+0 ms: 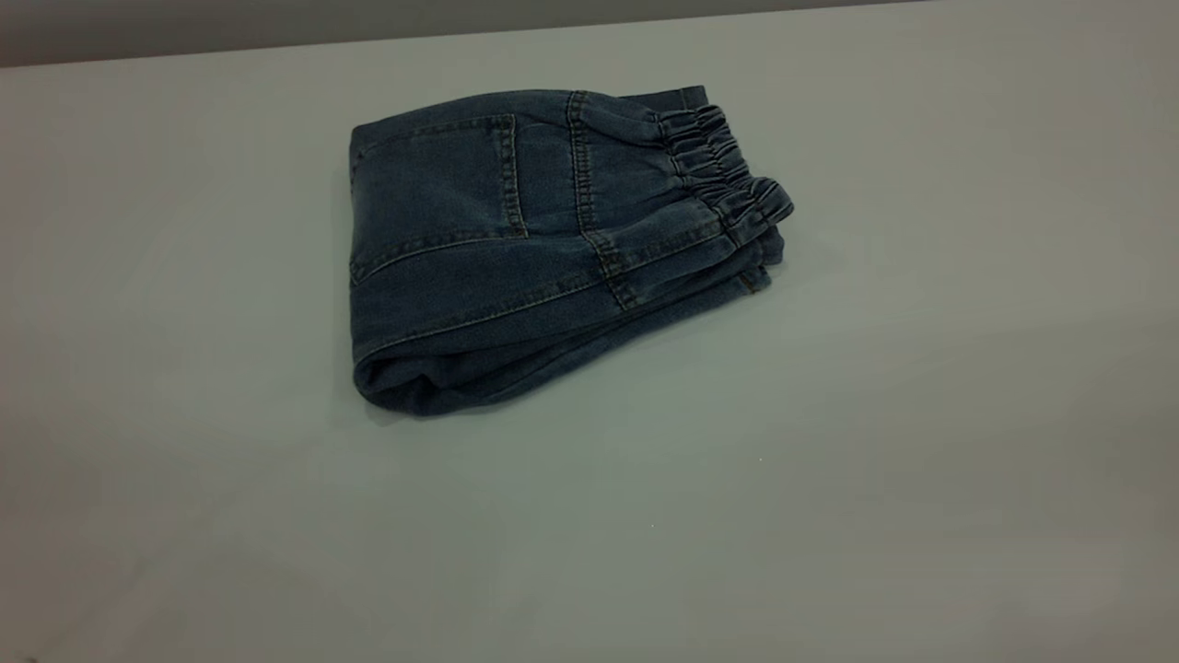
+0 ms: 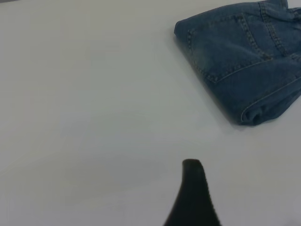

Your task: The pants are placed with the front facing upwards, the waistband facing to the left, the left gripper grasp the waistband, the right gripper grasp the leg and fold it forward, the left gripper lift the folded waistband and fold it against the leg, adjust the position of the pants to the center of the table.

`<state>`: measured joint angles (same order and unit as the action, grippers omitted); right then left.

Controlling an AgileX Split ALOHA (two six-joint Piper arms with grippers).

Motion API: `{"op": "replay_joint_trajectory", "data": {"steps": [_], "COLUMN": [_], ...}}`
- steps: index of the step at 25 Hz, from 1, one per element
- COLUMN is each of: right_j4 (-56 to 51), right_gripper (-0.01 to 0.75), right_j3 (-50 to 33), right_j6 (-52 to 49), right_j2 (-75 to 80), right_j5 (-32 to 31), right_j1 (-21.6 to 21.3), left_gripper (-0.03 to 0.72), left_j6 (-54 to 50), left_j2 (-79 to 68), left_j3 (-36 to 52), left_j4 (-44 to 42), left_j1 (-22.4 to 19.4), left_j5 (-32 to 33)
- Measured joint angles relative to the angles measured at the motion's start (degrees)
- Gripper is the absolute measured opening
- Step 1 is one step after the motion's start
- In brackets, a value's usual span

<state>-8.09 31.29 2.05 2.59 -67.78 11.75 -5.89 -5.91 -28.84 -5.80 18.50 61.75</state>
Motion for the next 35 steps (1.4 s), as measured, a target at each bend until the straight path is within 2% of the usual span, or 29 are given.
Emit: {"op": "replay_joint_trajectory", "data": {"steps": [5,8,14,20,35], "right_j4": [-0.6,-0.8,-0.9,-1.0,-1.0], "right_gripper": [0.549,0.549,0.549,0.549,0.549], "right_j3": [0.0,0.0,0.0,0.0,0.0], "right_j6": [0.0,0.0,0.0,0.0,0.0], "right_j2": [-2.7,-2.7,-2.6,-2.6,-2.6], "right_j5": [0.0,-0.9,-0.8,-0.7,-0.7], "right_j1": [-8.6,-11.9,-11.7,-11.7,-11.7], "left_gripper": [0.495,0.495,0.495,0.495,0.495], "left_j6": [0.0,0.0,0.0,0.0,0.0], "left_j2": [1.2,1.6,3.5,5.9,5.9], "left_j3": [-0.1,-0.1,-0.1,-0.1,-0.1], "left_j4": [-0.1,0.1,0.0,-0.1,-0.1], "left_j1": [-0.4,-3.7,-14.4,-22.1,-22.6], "left_j5": [0.1,0.2,0.2,0.4,-0.1]}}
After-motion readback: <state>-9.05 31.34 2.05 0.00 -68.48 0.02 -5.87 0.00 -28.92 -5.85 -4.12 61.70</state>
